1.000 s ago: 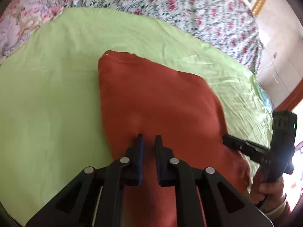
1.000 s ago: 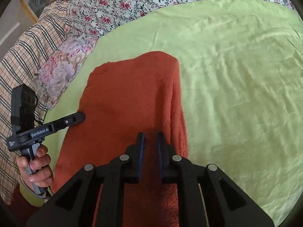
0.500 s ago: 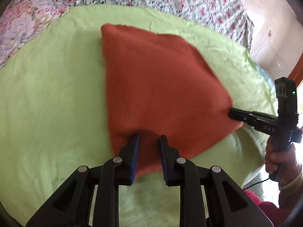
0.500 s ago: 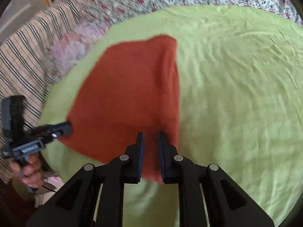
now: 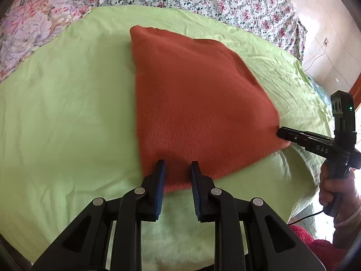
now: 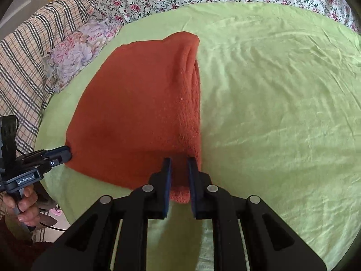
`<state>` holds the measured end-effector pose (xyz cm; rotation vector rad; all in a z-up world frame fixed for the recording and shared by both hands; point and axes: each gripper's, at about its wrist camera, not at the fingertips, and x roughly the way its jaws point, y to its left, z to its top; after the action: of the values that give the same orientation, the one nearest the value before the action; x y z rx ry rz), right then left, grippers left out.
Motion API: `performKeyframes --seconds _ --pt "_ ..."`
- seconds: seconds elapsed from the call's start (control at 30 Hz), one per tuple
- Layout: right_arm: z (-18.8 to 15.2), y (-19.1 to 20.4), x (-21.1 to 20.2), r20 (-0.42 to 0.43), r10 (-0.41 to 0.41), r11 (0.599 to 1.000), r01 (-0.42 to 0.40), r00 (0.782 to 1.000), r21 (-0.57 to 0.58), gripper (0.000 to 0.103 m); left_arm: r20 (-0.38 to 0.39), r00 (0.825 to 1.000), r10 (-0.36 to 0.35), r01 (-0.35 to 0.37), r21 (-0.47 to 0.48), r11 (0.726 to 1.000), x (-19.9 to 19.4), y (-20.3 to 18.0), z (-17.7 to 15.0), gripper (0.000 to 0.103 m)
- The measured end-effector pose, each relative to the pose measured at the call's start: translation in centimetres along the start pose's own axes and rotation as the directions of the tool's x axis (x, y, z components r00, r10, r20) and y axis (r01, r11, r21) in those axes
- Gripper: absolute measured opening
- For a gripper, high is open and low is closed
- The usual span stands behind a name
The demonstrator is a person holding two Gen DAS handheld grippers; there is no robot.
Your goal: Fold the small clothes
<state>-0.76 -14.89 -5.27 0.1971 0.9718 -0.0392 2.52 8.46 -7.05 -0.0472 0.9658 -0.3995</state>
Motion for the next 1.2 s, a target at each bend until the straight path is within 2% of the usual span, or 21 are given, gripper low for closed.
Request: performKeyframes --seconds 0.03,0.07,0.1,0.2,0.3,0.43,0.63,0.8,0.9,1.0,1.2 --pt "-0.2 -0.1 -0.1 -0.009 -0.019 1.000 0.019 1.000 0.003 0.020 -0.003 1.000 0.003 -0.003 0.002 1.000 -0.1 0.0 -0.1 0.022" --pt "-0.3 -0.2 -0.2 -0.015 -0.025 1.000 0.025 1.000 0.011 0.028 -0.007 1.000 0.006 -0.006 0.004 1.000 -0.2 0.1 -0.1 0.022" --pt "-0.5 -0.5 -0.5 -0.013 -0.018 1.000 0.019 1.000 0.024 0.029 -0.009 1.000 0.013 -0.013 0.007 1.000 -0.4 0.0 -0.1 0.022" --pt "-1.2 -0.3 -2.0 0.011 -0.002 1.000 0.002 1.000 0.029 0.029 -0.013 1.000 0.028 -0.028 0.018 0.999 -1.2 -0.1 -0.6 0.032" --pt "-1.7 0.3 -3.0 0.020 -0.003 1.000 0.003 1.000 0.012 0.029 -0.015 0.996 0.091 -0.090 0.036 0.995 -1.7 -0.4 -1.2 0.051" --pt "-2.3 1.1 -4.0 0.022 0.017 1.000 -0.017 1.000 -0.003 0.029 -0.016 0.995 0.097 -0.096 0.027 0.995 -2.5 -0.1 -2.0 0.053" --pt "-3.2 2.6 -4.3 -0.016 0.041 0.998 -0.041 0.999 -0.046 0.033 -0.033 0.990 0.137 -0.137 0.007 0.991 -3.3 0.6 -3.0 0.068" --pt "-4.7 3.1 -4.7 -0.045 0.054 0.996 -0.057 0.998 -0.062 0.054 -0.031 0.986 0.163 -0.163 0.005 0.987 -4.2 1.0 -3.5 0.081" --pt "-5.2 3.1 -4.7 -0.057 0.051 0.996 -0.054 0.997 -0.066 0.062 -0.021 0.985 0.172 -0.172 0.012 0.985 -4.5 1.1 -3.4 0.081" --pt "-5.1 3.0 -4.5 -0.060 0.054 0.997 -0.057 0.997 -0.058 0.064 -0.006 0.981 0.193 -0.192 0.026 0.981 -4.7 0.8 -3.0 0.082" --pt "-3.5 3.0 -4.9 -0.014 0.048 0.996 -0.049 0.999 -0.072 0.074 0.013 0.976 0.216 -0.216 0.023 0.976 -4.8 0.5 -1.3 0.084"
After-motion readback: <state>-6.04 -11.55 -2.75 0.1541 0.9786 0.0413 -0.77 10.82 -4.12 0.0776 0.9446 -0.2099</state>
